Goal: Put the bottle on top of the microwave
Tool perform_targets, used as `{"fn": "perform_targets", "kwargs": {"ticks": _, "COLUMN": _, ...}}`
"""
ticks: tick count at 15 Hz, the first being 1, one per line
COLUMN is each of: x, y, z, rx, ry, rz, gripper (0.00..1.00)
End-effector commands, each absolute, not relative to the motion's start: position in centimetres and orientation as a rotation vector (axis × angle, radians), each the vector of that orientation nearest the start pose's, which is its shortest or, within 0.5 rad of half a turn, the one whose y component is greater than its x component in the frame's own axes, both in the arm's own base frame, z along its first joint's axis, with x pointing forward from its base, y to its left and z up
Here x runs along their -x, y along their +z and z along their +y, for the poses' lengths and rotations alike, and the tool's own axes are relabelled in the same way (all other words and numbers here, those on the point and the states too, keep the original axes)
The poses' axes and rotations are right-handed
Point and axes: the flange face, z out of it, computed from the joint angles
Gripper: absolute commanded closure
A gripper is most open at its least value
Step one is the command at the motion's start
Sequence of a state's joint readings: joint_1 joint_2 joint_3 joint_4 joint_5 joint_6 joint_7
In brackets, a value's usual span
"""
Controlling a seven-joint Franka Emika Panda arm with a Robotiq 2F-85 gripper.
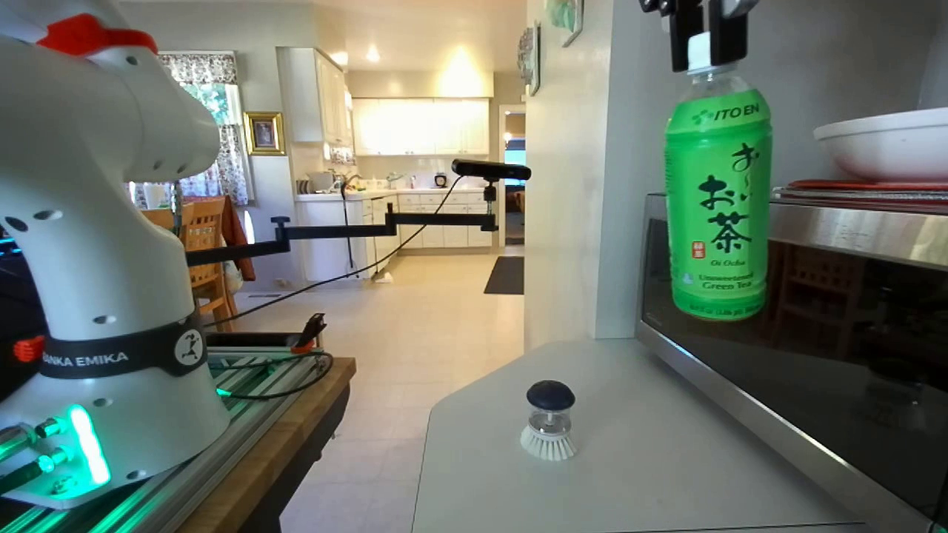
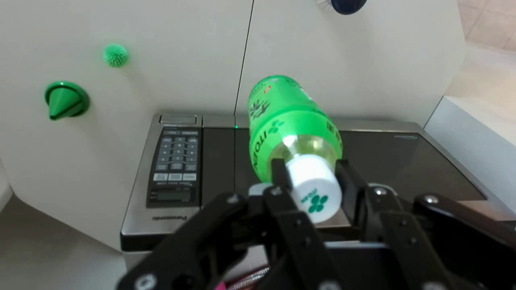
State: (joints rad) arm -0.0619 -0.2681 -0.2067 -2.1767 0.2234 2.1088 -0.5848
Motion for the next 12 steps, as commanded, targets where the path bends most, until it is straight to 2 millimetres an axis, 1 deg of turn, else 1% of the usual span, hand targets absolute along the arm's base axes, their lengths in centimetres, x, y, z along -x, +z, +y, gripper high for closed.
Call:
{"fn": "perform_targets", "kwargs": {"ticks": 1, "x": -50.5, "y": 53.4, "z": -13.0, "rx": 2.901, "ry": -0.501, "rz": -0.384, "gripper": 0.91}}
{"fn": "perform_targets", "kwargs": {"ticks": 6, "x": -53.7, "y": 56.0, "z": -12.7, "rx": 2.894, "ry": -0.576, "rz": -0.430, "gripper": 0.91}}
{"fn": "perform_targets", "kwargs": {"ticks": 8, "x": -54.7, "y": 57.4, "z": -12.8, "rx": 2.895, "ry": -0.604, "rz": -0.443, "gripper": 0.91}}
{"fn": "perform_targets", "kwargs": {"ticks": 12, "x": -56.8, "y": 60.9, "z": -13.2, "rx": 2.905, "ry": -0.682, "rz": -0.449, "gripper": 0.91}}
